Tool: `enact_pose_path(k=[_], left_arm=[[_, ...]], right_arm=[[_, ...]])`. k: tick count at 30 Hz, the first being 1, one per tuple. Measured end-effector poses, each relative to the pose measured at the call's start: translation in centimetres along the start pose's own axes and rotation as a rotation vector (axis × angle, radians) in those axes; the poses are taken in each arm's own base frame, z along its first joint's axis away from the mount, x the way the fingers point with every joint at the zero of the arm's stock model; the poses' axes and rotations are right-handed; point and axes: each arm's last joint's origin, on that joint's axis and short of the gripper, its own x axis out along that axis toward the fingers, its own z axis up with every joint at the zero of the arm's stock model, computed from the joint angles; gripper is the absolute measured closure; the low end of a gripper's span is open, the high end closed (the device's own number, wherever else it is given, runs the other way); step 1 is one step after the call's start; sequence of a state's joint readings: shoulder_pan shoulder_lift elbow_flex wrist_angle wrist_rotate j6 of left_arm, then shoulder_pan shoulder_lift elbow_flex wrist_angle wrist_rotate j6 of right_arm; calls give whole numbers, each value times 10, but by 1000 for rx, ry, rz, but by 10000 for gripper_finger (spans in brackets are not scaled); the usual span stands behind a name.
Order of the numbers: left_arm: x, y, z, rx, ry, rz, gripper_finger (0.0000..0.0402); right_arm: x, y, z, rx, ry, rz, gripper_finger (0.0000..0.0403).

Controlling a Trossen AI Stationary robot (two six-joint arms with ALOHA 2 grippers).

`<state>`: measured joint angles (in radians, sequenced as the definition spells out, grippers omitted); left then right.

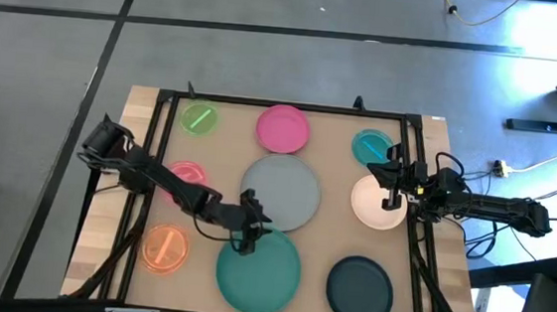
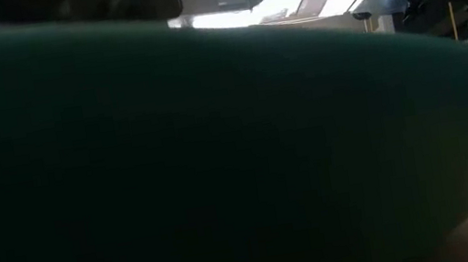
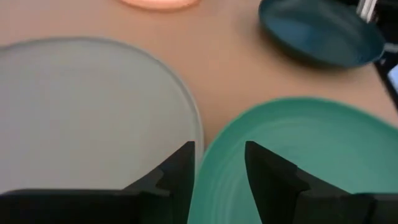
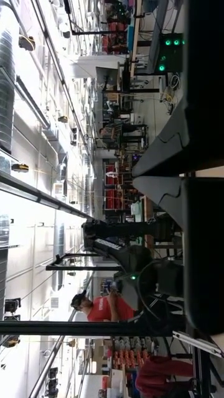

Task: Stack plastic plates
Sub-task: Stack the blue plate on top of the gray plate

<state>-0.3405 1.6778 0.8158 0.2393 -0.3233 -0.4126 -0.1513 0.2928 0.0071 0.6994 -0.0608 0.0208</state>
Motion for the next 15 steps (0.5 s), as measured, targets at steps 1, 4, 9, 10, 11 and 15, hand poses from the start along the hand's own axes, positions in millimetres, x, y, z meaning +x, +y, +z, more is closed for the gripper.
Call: enact_pose_path(k=[1, 4, 9, 10, 11, 15], left_arm=[[1, 0, -2, 4, 11, 4, 268], [5, 2, -9, 17, 55, 24, 268], [13, 4, -19, 29, 97, 43, 268], [14, 4, -21, 25, 104, 46, 268], [16, 4, -23, 20, 113, 50, 268], [22, 4, -31, 17, 156, 26, 268]], right_arm=[[0, 0, 0, 0, 0, 0, 400], [0, 0, 0, 0, 0, -9, 400], [0, -1, 0, 0, 2, -24, 400], [0, -1, 0, 0, 4, -24, 400], [0, -1, -1, 0, 7, -24, 400], [0, -1, -1, 0, 7, -24, 400]])
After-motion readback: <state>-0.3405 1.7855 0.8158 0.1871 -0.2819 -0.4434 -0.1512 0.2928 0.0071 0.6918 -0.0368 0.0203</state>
